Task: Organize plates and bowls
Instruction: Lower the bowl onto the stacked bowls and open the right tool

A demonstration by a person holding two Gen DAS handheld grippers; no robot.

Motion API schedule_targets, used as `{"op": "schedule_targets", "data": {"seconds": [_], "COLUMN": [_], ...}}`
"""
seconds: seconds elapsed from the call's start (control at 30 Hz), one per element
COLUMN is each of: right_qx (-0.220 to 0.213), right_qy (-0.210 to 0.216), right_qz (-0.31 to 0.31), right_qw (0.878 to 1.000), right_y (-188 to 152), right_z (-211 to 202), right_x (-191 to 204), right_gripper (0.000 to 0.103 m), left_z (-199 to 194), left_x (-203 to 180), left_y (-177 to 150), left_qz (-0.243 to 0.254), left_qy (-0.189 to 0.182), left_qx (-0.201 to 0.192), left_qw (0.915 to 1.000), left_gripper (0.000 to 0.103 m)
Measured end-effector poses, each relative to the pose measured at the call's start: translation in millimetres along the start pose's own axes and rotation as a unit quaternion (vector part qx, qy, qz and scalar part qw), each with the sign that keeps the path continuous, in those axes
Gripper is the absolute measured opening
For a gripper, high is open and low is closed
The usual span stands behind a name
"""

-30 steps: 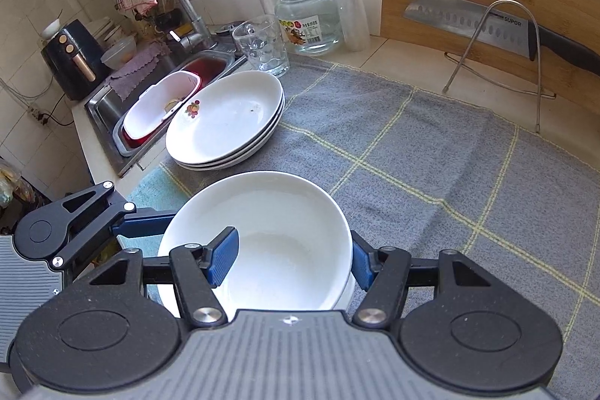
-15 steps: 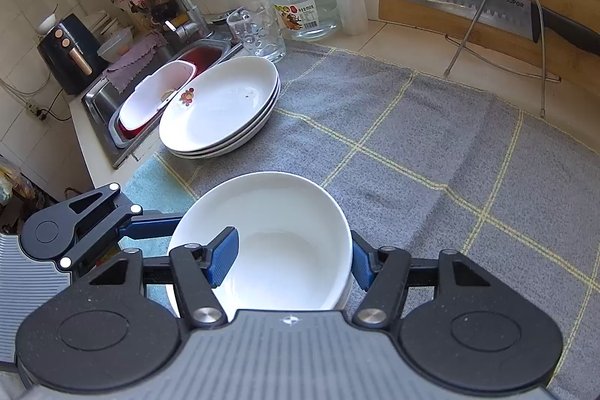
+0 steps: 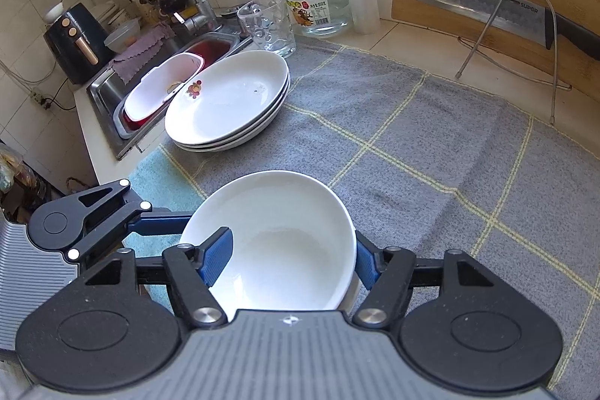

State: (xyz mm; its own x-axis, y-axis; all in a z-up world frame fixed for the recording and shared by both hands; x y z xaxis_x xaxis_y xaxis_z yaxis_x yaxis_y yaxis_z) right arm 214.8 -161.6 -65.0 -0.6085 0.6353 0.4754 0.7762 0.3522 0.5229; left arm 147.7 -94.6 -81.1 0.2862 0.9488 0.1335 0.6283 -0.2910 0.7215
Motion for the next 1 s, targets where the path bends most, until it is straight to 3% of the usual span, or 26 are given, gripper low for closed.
{"op": "schedule_targets", "data": {"seconds": [0.13,0.27,0.43,0.57,0.67,0.83,1.0], "right_qx": [-0.001,-0.008,-0.026,-0.054,-0.051,-0.038,-0.052], "right_qy": [-0.001,-0.027,-0.016,0.028,0.053,0.050,0.046], "right_qz": [-0.015,-0.036,-0.039,-0.053,-0.067,-0.055,-0.078], "right_qw": [1.000,0.999,0.999,0.997,0.995,0.997,0.995], "right_y": [-1,0,3,2,0,-3,-4], "right_z": [1,-4,-14,-23,-23,-15,-30], "right_x": [5,5,4,17,25,17,17], "right_gripper": [0.083,0.098,0.099,0.099,0.099,0.098,0.099], "left_z": [1,-1,-4,-5,-7,-11,-15], "left_x": [1,2,6,10,14,15,13], "left_y": [-4,-5,-9,-14,-14,-15,-16], "left_qz": [0.007,0.014,0.008,0.006,-0.002,0.001,0.019], "left_qy": [-0.005,-0.004,-0.018,-0.018,-0.021,-0.023,-0.029], "left_qx": [0.003,0.000,0.005,0.010,0.006,-0.006,-0.014], "left_qw": [1.0000,0.9999,0.9998,0.9998,0.9998,0.9997,0.9993], "left_gripper": [0.093,0.095,0.095,0.096,0.096,0.097,0.098]}}
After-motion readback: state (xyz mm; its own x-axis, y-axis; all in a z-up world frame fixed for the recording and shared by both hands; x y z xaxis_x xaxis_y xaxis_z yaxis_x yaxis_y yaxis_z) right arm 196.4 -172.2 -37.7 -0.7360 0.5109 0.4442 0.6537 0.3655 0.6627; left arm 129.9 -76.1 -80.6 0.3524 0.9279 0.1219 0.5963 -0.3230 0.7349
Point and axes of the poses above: each gripper's, at about its wrist camera, not at the fingertips, and z roughly the way its jaws point, x to its left, y to its top, the point moved 7 cm from there along z, roughly the way its jaws point, and after that the axes turned 12 degrees about y, right-handed, at the moved point
